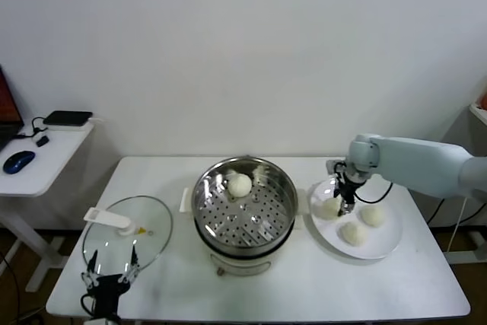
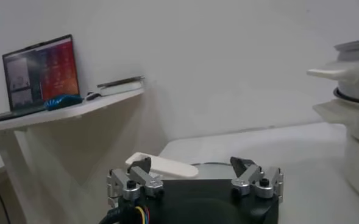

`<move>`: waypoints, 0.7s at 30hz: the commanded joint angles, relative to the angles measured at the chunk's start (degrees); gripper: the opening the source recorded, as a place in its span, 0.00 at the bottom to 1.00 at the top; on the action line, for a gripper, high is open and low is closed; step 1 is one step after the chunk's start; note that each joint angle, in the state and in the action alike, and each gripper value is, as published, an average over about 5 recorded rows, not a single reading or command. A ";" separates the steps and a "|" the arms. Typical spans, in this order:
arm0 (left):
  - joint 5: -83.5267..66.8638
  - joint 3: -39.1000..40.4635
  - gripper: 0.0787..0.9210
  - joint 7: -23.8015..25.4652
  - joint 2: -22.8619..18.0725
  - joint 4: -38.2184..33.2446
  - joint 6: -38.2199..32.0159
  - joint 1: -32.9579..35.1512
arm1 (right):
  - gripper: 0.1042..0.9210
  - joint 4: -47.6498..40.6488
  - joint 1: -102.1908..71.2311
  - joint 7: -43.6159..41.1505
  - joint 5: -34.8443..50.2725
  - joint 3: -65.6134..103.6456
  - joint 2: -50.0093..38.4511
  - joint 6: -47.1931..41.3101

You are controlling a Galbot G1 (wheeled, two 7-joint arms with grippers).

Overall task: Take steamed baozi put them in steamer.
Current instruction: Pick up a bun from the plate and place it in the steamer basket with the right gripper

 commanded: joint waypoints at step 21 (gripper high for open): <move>0.05 1.61 0.88 0.24 -0.67 -2.69 1.32 -0.01 | 0.62 29.15 40.72 0.67 31.36 -7.28 10.18 -9.32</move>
